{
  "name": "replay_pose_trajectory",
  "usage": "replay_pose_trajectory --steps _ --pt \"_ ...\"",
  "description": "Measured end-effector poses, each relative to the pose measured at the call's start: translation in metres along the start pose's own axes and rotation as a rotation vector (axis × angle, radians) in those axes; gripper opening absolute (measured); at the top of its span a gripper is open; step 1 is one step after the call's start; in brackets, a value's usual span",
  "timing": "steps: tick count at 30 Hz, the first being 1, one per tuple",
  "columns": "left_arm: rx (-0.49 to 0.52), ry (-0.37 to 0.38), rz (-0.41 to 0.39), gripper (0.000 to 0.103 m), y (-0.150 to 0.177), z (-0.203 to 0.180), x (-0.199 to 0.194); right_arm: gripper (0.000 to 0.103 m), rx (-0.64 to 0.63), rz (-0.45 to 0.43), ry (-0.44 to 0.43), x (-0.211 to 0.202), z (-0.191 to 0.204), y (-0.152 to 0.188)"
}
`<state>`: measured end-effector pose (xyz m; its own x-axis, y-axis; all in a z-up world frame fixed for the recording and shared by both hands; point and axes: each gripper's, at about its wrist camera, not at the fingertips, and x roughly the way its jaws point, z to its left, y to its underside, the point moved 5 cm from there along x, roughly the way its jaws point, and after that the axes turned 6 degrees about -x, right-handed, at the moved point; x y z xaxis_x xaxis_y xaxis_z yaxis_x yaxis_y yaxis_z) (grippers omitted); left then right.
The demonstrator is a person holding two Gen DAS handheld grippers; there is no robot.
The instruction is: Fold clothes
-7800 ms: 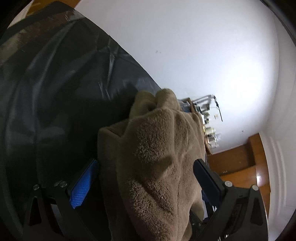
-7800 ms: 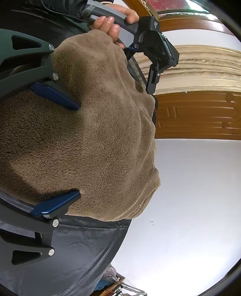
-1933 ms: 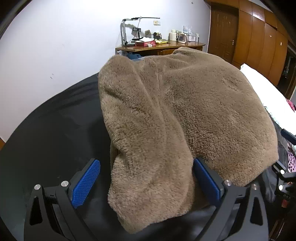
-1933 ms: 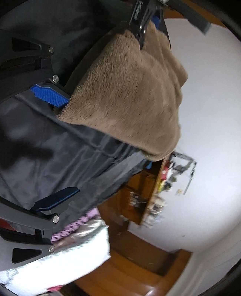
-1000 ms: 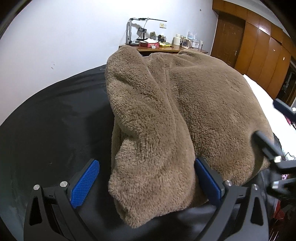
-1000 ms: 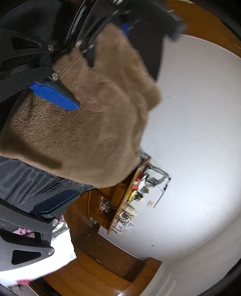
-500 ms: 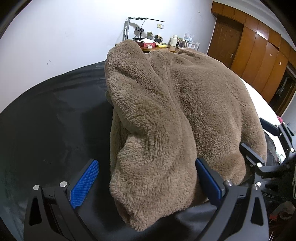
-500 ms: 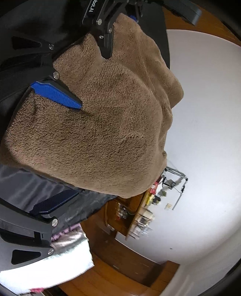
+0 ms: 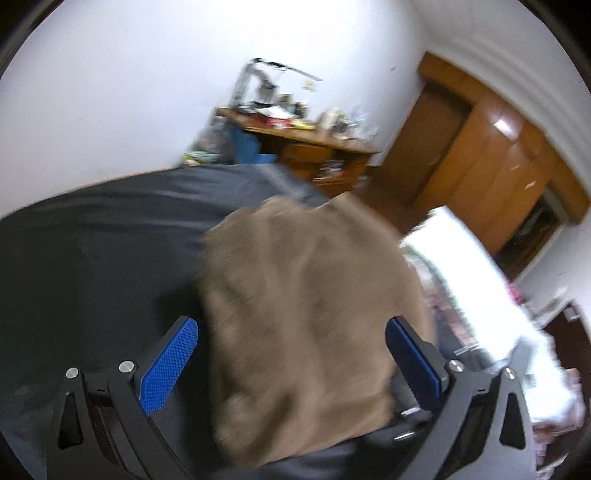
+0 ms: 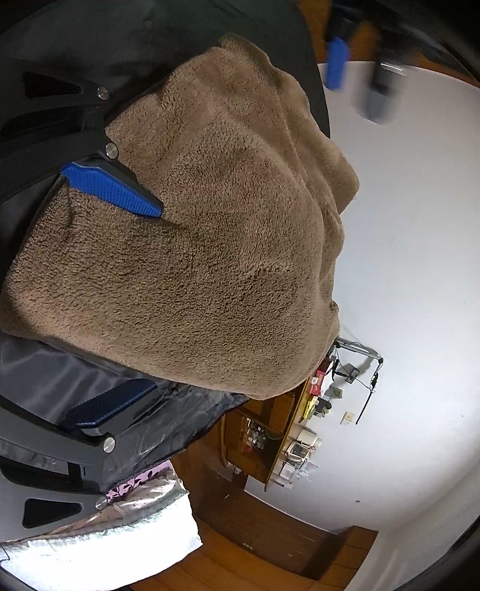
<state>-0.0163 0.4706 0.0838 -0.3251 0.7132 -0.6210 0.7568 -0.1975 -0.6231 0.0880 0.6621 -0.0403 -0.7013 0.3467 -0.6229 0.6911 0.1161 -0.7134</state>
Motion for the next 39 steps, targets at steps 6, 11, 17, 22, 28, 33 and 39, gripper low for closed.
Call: replay_pose_trajectory --steps 6,11,17,22,28,33,39 --pt "-0.108 0.141 0.089 0.102 -0.044 -0.010 0.055 0.090 0.003 -0.004 -0.003 -0.001 0.000 0.000" --pt "-0.228 0.119 0.180 0.102 -0.033 0.005 0.087 0.090 0.025 -0.001 -0.034 0.000 -0.003 0.001" --pt "-0.277 0.010 0.183 0.102 -0.018 0.038 0.106 0.090 0.030 0.001 -0.048 0.000 -0.003 0.002" --pt "-0.337 0.007 0.172 0.102 -0.002 0.060 0.114 0.093 0.053 0.012 -0.076 0.003 -0.007 0.003" --pt "-0.330 0.024 0.183 0.102 0.002 0.057 0.116 0.096 0.043 -0.014 -0.063 -0.001 -0.008 0.000" --pt "-0.326 0.028 0.179 0.102 0.002 0.056 0.117 0.097 0.070 -0.082 -0.086 -0.020 -0.038 -0.037" --pt "-0.330 0.026 0.175 0.102 0.003 0.061 0.112 0.097 0.071 -0.156 -0.121 -0.002 -0.066 -0.113"
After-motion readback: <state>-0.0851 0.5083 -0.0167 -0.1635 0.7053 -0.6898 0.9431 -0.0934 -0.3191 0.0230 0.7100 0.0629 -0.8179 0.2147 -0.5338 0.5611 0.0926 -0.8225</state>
